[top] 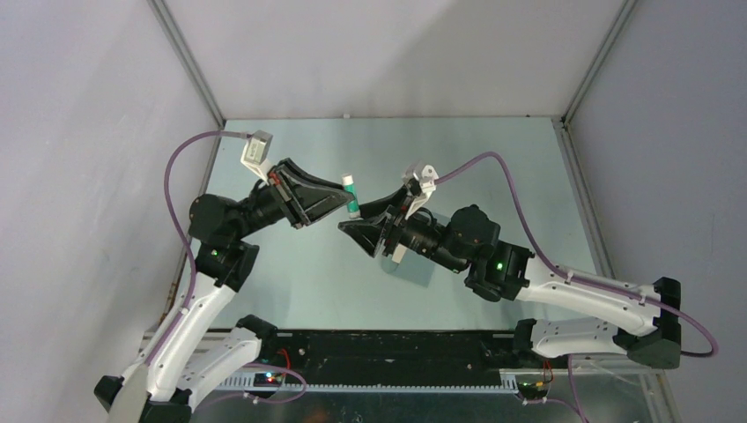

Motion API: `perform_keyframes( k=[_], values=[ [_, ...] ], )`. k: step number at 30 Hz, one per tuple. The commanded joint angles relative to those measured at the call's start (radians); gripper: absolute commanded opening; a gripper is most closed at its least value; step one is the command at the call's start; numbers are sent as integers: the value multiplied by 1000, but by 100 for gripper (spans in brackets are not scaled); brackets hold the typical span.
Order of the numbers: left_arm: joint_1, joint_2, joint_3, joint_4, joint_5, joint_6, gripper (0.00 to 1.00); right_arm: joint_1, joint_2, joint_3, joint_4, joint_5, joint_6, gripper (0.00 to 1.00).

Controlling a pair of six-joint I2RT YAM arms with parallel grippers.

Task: Place the letter into the envelope and seal it
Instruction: Unscrew the solid glue.

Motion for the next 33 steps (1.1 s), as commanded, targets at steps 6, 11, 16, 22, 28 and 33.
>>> perform_keyframes(
  k=[6,11,16,22,28,33],
  values=[
    [8,-14,34,18,-1,21,0,8,-26,52,58,-3,-13,45],
    [8,-15,35,20,3,21,0,8,-24,52,57,-4,-10,26],
    [7,-16,34,25,16,21,0,6,-30,52,59,-22,0,0],
    [7,-18,34,47,27,9,0,-66,-42,33,88,-165,94,0],
    [8,-16,34,67,36,-5,0,-195,-36,-42,246,-414,276,0],
    [8,-13,34,85,42,-19,0,-249,24,-51,338,-606,388,0]
  ],
)
